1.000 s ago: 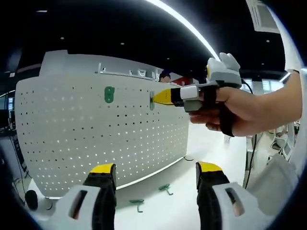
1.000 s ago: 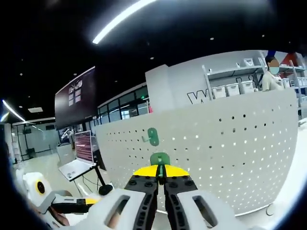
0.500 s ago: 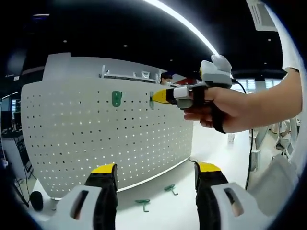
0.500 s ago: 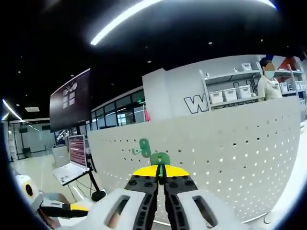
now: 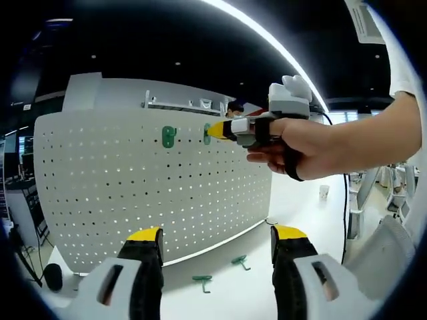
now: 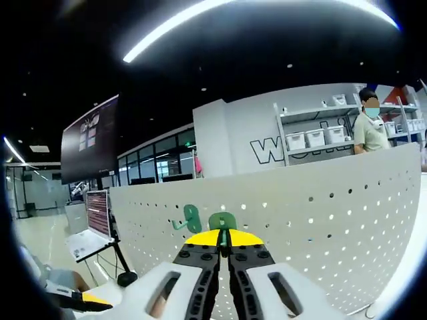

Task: Insert the hook assembly into the mounting plate slot until the hook locks in place.

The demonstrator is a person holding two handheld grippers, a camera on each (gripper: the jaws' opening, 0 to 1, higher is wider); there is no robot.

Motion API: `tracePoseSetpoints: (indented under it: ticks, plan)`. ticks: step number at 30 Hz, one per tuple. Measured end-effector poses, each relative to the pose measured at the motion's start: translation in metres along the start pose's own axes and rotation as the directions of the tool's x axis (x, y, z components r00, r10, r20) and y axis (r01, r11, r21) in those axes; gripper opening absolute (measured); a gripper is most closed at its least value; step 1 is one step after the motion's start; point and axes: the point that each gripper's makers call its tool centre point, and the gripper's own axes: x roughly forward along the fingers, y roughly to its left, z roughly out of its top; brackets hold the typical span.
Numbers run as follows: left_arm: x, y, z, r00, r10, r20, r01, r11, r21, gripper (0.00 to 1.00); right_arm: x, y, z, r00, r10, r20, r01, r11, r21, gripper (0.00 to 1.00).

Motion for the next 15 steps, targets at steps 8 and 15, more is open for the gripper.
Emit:
tracePoseSetpoints:
  ticks: [8, 15]
  plan:
    - [-0.003, 0.001, 0.0, 1.0, 0.009, 0.003, -0.009, 0.999, 0.031, 0.67, 0.011, -0.001, 0.004, 1.0, -0.023, 0.008, 0.023, 1.0, 0.013, 0.01]
    - [-0.006, 0.008, 0.001, 0.999, 0.035, 0.01, -0.035, 0.999, 0.031, 0.67, 0.022, 0.0, 0.008, 0.999, -0.037, 0.022, 0.038, 0.999, -0.027, 0.01]
